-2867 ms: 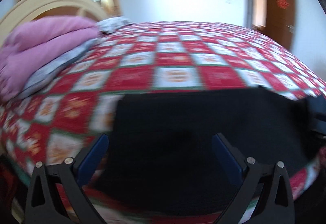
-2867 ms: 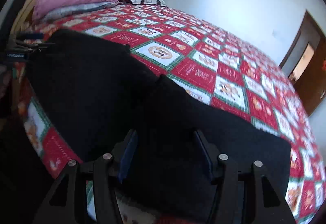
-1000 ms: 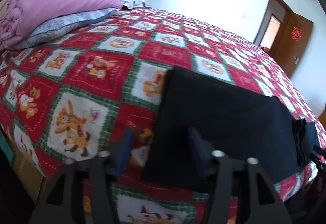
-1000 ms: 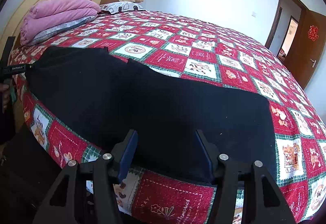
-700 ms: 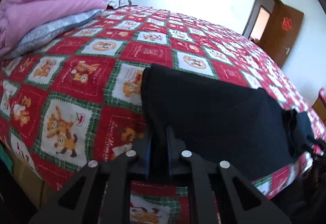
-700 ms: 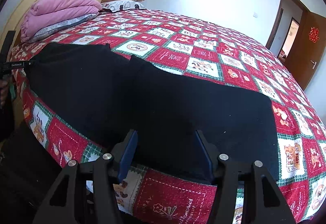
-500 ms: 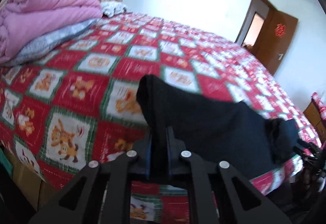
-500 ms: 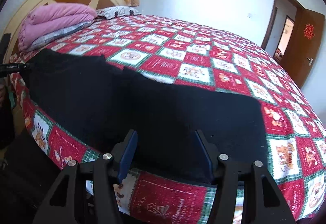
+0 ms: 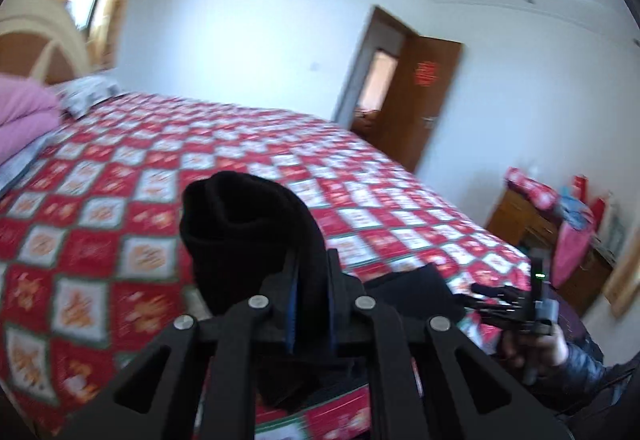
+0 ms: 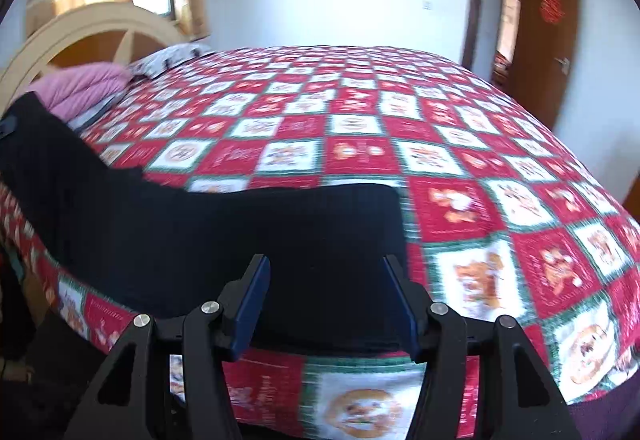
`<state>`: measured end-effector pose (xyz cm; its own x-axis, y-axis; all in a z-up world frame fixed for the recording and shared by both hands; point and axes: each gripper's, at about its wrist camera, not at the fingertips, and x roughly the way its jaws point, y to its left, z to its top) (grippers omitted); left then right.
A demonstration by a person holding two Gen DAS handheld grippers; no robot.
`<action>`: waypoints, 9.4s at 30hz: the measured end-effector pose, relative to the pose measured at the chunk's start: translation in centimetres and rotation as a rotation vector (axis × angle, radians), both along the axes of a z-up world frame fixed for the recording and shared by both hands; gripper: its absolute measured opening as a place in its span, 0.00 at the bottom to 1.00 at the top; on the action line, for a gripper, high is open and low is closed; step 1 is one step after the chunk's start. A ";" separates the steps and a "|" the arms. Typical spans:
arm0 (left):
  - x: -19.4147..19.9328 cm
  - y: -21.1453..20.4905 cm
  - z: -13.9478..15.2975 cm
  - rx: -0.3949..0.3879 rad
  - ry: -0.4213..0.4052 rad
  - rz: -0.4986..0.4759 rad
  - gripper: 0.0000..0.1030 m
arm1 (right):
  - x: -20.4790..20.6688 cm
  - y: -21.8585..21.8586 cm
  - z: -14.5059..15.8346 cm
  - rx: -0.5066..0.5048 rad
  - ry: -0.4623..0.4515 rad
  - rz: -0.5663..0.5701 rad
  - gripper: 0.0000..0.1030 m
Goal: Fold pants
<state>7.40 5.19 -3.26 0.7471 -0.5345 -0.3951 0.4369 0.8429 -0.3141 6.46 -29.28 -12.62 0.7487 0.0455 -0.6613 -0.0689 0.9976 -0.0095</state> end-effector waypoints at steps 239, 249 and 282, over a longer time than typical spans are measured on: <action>4.1 6.8 -5.7 0.205 0.048 0.593 1.00 | 14.5 14.6 5.2 0.236 -0.060 0.276 0.65; -0.1 4.3 -3.1 0.206 -0.038 0.564 1.00 | 5.3 14.1 8.7 0.181 -0.204 0.298 0.69; -2.9 3.4 -1.6 0.203 -0.090 0.594 1.00 | -1.5 14.6 9.1 0.165 -0.263 0.347 0.72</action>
<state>4.48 8.60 -4.87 0.9284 0.0602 -0.3666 -0.1059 0.9887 -0.1059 4.98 -14.66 -3.50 0.8120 0.4116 -0.4137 -0.4152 0.9056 0.0860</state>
